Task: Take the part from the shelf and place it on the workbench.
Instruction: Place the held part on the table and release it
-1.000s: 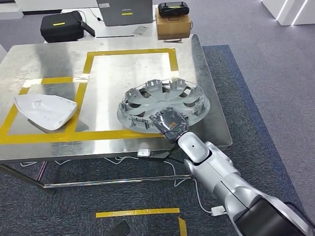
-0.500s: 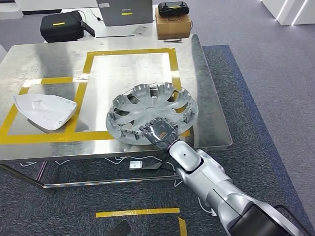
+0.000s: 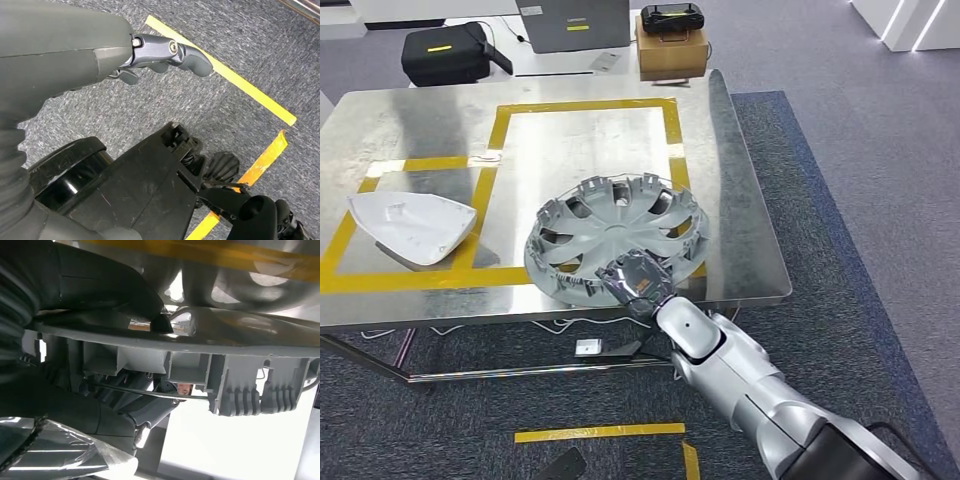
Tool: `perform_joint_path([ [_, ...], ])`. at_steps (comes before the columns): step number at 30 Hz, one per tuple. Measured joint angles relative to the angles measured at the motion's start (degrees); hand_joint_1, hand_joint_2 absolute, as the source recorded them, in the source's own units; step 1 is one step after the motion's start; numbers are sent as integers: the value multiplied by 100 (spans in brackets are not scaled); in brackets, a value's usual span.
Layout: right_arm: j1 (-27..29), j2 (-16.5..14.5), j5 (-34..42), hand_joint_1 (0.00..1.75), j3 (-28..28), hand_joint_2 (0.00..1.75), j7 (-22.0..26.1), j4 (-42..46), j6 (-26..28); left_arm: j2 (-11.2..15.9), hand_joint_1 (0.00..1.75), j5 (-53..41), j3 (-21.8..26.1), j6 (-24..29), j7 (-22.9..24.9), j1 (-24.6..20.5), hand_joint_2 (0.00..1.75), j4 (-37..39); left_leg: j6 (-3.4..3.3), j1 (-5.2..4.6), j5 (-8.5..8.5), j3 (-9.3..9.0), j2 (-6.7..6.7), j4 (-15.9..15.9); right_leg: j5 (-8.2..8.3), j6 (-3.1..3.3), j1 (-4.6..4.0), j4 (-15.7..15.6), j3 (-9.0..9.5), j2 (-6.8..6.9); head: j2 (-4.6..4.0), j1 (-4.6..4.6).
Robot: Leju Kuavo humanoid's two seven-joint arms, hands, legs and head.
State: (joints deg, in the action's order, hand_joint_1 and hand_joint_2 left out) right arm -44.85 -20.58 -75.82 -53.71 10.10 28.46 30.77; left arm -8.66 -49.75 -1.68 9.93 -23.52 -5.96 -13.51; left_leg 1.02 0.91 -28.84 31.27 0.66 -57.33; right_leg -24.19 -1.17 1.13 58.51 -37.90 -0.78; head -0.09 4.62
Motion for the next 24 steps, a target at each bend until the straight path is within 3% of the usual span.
perform_joint_path([
  [24,168,-25,229,175,-441,175,-14,37,-57,2,0,28,-2,9,-4,8,175,0,0,0,0,-1,0,0,0,0,0,0,0,0,0,0],
])
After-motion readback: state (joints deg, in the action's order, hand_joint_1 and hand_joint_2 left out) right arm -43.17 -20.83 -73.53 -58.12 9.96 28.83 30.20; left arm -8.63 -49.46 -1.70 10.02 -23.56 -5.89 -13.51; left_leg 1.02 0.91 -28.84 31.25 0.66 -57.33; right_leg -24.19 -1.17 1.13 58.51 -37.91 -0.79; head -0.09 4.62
